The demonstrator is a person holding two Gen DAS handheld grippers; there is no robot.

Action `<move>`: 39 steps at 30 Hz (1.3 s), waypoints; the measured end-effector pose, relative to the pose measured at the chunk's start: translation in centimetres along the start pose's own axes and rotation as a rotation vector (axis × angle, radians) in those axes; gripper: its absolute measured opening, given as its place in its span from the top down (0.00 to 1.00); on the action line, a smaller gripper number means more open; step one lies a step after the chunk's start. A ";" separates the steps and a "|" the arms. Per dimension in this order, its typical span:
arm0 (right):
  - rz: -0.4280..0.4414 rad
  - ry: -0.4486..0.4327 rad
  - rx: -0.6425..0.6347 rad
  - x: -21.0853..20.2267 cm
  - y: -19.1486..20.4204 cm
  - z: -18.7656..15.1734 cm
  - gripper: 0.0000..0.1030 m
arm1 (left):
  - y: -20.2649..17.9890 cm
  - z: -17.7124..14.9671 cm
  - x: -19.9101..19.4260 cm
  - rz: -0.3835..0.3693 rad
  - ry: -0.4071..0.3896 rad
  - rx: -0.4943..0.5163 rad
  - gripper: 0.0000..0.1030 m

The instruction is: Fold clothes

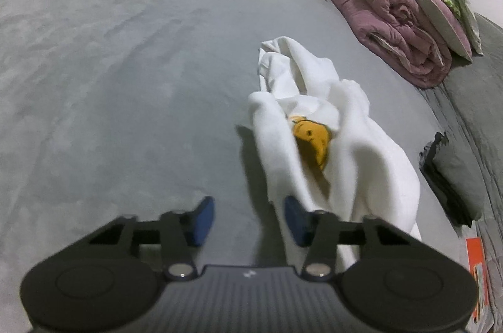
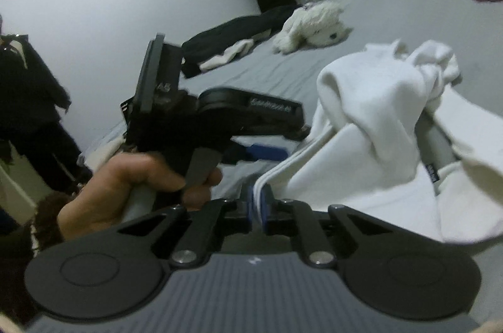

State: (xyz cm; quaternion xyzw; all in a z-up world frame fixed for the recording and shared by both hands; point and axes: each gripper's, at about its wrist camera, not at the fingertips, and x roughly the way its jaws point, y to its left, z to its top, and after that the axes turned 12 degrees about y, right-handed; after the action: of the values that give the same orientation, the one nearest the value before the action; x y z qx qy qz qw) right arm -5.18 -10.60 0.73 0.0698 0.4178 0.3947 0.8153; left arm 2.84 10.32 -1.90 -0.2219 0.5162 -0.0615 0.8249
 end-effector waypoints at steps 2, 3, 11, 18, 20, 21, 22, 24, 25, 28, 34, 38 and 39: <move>-0.025 0.002 -0.011 0.0 0.1 -0.3 0.89 | -0.4 -0.2 0.3 0.001 0.010 0.013 0.71; -0.028 0.003 -0.007 0.0 0.0 -0.2 0.86 | -0.6 -0.3 0.5 0.007 0.015 0.017 0.72; -0.104 -0.169 0.007 -2.1 -0.9 1.5 0.41 | -1.1 -0.2 1.2 0.047 0.014 0.002 0.66; -0.213 -0.316 0.181 -3.0 -4.9 3.8 0.34 | -1.5 0.0 1.7 0.069 0.001 -0.001 0.60; -0.238 -0.325 0.241 -2.4 -6.3 4.0 0.34 | -1.6 0.0 1.8 0.075 -0.004 0.000 0.60; -0.247 -0.324 0.269 -2.2 -6.9 4.1 0.34 | -1.7 0.0 1.9 0.078 -0.006 -0.001 0.59; -0.256 -0.322 0.296 -2.1 -7.5 4.2 0.34 | -1.7 0.0 1.9 0.079 -0.007 -0.003 0.59; -0.258 -0.310 0.343 -1.3 -8.6 4.5 0.34 | -1.8 0.2 2.0 0.081 -0.009 -0.008 0.59; -0.255 -0.306 0.361 -1.0 -8.9 4.6 0.34 | -1.8 0.2 2.0 0.081 -0.010 -0.010 0.59; -0.246 -0.296 0.401 0.0 -9.5 4.9 0.34 | -1.9 0.3 2.2 0.085 -0.012 -0.011 0.61; -0.270 -0.297 0.376 0.9 -9.0 5.1 0.75 | -1.7 0.4 2.2 0.049 -0.011 0.005 0.87; -0.295 -0.296 0.319 1.0 -8.1 5.1 0.85 | -1.7 0.2 1.6 0.050 -0.046 0.013 1.00; -0.304 -0.305 0.306 0.9 -7.8 5.1 0.86 | -1.7 0.2 1.3 0.054 -0.063 0.015 1.00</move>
State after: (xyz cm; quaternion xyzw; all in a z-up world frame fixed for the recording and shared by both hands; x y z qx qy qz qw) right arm 3.40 -14.18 -0.03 0.1875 0.3507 0.1847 0.8987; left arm 3.77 8.48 -2.18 -0.2037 0.4953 -0.0361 0.8437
